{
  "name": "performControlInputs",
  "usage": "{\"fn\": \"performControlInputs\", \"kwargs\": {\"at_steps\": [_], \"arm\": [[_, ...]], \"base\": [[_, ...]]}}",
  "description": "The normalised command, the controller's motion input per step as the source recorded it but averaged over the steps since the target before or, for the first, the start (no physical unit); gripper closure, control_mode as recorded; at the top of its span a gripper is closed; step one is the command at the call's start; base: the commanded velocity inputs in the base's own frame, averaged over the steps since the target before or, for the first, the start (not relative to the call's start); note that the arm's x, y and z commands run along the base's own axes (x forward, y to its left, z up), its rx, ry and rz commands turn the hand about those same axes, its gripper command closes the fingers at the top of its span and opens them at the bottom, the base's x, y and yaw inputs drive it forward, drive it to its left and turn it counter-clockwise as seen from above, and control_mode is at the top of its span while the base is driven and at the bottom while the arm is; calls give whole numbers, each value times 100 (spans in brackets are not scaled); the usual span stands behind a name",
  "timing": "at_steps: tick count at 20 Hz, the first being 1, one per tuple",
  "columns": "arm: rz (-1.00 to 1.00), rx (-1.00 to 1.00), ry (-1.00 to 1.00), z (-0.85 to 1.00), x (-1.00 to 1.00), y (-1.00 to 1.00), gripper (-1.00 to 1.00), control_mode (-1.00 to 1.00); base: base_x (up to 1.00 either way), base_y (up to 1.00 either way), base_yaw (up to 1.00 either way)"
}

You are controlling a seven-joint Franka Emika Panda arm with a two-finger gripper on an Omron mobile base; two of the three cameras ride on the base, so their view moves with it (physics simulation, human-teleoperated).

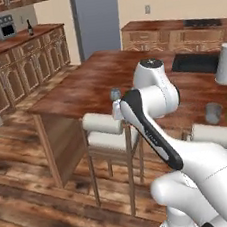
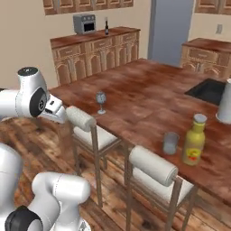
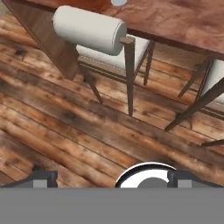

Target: There is a wine glass and glass cup on the dining counter. Place the wine bottle next to the wine glass and the juice bottle next to the glass cup.

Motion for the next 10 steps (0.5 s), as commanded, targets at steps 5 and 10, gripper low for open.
{"fn": "performControlInputs", "kwargs": {"at_steps": [5,10], "arm": [[0,0,0,0,0,0,-100,100],[0,0,0,0,0,0,-100,100]], "base": [[18,4,89],[66,38,23]]}}
